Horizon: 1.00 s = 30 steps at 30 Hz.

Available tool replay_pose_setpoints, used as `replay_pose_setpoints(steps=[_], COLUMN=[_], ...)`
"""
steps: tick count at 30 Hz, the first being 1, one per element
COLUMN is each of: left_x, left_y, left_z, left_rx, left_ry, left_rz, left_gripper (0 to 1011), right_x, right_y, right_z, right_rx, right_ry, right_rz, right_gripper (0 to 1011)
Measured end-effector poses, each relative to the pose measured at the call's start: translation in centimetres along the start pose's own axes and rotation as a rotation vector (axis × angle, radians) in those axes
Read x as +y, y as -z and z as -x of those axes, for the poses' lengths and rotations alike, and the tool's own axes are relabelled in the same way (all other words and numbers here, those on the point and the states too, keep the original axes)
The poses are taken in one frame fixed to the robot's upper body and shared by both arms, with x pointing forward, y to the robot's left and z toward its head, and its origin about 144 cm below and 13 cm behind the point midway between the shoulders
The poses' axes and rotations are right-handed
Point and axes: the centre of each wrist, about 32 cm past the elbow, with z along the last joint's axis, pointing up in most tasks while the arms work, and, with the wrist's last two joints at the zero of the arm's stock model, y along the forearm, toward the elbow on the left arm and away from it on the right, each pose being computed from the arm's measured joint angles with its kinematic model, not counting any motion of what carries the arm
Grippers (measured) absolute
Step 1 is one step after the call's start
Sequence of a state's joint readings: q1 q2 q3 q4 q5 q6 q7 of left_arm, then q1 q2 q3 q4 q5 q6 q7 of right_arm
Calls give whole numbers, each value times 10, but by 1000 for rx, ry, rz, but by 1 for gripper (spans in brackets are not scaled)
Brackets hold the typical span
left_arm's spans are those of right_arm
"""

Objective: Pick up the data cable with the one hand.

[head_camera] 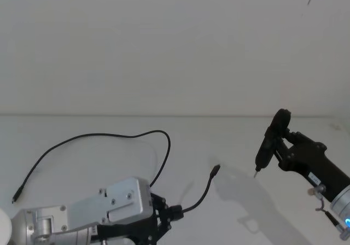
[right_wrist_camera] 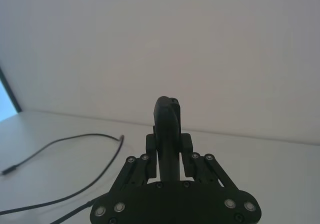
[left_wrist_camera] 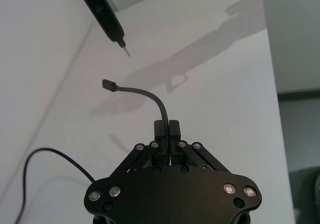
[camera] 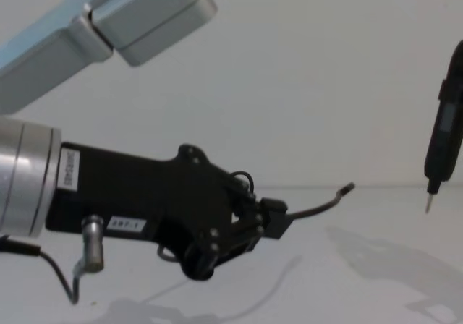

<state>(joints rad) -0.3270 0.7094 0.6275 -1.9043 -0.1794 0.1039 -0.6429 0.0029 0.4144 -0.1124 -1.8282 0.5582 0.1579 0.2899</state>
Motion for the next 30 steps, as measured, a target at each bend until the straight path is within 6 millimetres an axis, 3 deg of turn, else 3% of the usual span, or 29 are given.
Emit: replay_pose_setpoints(steps=[30], left_x=[-3], left_y=[-14], left_z=[-11], left_rx=[-112], left_ry=[0], left_rz=[82], left_gripper=[40], right_x=[3], right_y=[-50], right_z=[-10], right_rx=[51], right_ry=[-104], right_rz=[-162], right_gripper=[283])
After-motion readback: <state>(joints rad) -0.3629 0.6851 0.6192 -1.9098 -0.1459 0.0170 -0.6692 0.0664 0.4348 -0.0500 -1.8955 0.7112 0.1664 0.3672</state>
